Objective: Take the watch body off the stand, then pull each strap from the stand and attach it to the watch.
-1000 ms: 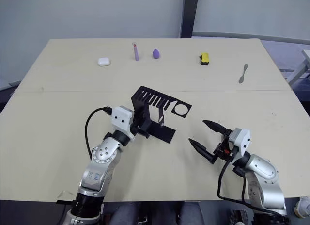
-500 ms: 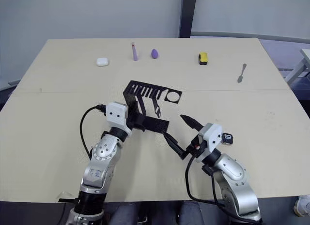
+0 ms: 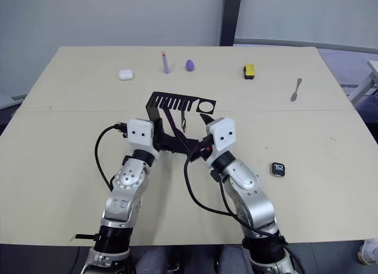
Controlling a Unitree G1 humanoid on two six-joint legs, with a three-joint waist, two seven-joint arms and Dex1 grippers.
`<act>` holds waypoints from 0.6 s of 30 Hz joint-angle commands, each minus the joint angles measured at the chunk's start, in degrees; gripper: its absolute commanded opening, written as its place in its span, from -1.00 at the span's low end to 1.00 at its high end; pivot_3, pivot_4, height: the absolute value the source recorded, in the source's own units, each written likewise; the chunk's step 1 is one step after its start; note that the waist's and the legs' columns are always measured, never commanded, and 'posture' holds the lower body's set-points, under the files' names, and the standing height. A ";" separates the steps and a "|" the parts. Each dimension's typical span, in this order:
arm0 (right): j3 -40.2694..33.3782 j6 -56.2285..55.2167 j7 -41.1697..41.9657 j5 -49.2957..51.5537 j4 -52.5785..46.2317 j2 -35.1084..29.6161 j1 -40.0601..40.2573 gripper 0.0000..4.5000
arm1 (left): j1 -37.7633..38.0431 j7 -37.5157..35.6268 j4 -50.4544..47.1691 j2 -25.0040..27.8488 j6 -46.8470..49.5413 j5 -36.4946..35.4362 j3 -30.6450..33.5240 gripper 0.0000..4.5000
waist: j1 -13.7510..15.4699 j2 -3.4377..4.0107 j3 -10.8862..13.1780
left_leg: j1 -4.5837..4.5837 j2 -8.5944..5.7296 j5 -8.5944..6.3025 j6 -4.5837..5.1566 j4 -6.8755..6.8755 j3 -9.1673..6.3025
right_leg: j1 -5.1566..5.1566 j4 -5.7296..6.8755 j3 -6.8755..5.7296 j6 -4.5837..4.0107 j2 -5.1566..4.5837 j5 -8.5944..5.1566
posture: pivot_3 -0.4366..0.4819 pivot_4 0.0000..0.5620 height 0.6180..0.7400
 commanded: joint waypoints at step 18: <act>-0.37 -3.31 -1.45 -1.98 4.43 3.37 -2.87 -0.28 | -0.15 -0.77 -1.96 0.30 -0.44 1.52 -1.11 -1.00 | -1.07 0.00 0.00 | -0.04 0.00 0.00 0.00 -0.04 -0.01 | 0.00 -0.02 -0.02 0.00 0.00 0.00 | -0.05 -0.47 1.00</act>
